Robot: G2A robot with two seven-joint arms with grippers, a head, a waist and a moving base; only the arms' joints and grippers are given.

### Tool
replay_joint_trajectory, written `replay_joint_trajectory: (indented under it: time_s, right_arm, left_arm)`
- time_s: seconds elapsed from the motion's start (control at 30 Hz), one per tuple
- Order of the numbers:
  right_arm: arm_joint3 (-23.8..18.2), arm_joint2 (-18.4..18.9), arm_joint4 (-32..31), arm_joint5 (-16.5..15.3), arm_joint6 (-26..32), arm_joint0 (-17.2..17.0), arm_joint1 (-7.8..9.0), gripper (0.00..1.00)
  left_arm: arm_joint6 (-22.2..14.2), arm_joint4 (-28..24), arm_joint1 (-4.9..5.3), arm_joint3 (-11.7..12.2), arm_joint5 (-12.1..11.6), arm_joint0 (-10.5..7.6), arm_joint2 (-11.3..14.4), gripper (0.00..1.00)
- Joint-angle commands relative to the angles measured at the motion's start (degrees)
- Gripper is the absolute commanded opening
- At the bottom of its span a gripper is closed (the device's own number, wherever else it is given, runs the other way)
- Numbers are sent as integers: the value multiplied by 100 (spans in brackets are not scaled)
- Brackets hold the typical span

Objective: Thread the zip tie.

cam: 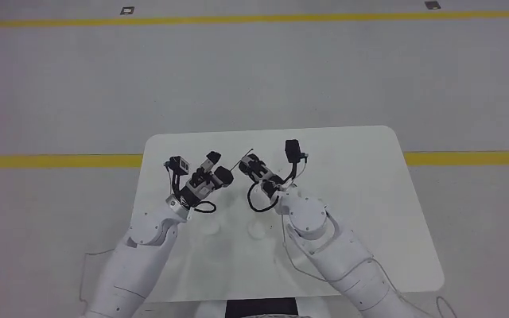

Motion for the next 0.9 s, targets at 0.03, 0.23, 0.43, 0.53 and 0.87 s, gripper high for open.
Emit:
replay_joint_trajectory:
  time_s: [0.03, 0.23, 0.43, 0.53, 0.87]
  right_arm:
    - [-14, -53, -27, 81, -32, 1, -17, 0]
    - [-14, -53, -32, 71, -35, -4, -17, 0]
    - [-100, -90, -202, 156, -35, -45, -33, 0]
    - [-216, -80, -249, 235, -129, -88, -46, 0]
    - [-328, -42, -524, 271, -218, -179, -70, 0]
  left_arm:
    - [25, 55, 1, 6, 1, -6, 6, 100]
    - [47, 63, 0, 0, 25, -7, 21, 100]
    - [100, -19, -8, -20, 1, -29, 100, 100]
    - [31, -27, 1, -8, 1, -21, 103, 48]
    - [-46, -51, 26, -45, 1, 17, 58, 18]
